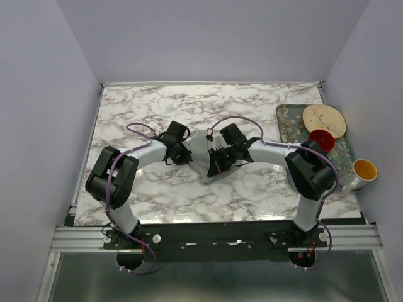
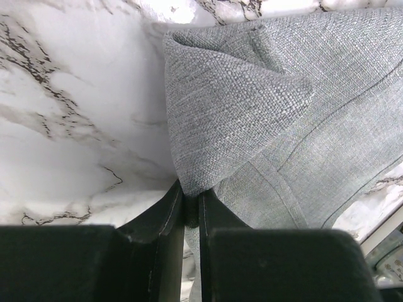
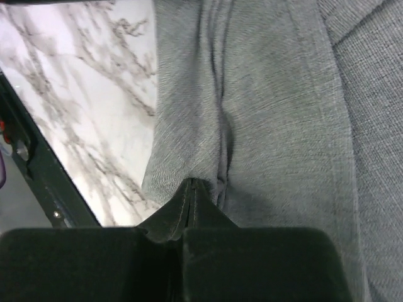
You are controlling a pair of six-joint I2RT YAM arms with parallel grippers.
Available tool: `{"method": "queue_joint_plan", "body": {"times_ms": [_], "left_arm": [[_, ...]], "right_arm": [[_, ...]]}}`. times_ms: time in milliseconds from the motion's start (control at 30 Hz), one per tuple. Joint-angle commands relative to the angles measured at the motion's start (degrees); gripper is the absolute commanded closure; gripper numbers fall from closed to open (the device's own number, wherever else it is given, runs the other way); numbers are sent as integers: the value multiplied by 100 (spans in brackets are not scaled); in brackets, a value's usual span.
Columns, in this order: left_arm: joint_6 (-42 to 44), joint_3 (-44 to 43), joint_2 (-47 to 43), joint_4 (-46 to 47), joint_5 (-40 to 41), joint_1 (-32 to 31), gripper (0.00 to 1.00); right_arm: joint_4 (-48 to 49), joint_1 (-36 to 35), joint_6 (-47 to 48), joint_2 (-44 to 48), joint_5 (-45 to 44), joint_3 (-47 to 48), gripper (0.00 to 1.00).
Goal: Fold the napkin, place the utensils inside, and roll it up
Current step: Roll the napkin with the utensil
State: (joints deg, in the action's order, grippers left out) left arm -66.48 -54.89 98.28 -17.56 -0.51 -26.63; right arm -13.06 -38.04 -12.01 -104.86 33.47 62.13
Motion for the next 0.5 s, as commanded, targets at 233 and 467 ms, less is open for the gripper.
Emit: {"method": "queue_joint_plan", "body": {"times_ms": [233,467], "left_arm": [[319,163,288,-476,684,44,100],[214,5,288,-696,597,53,100]], "right_arm": [[87,-28,409,-677,-762,53,96],[-1040,-484,709,395,-1966,545,56]]}}
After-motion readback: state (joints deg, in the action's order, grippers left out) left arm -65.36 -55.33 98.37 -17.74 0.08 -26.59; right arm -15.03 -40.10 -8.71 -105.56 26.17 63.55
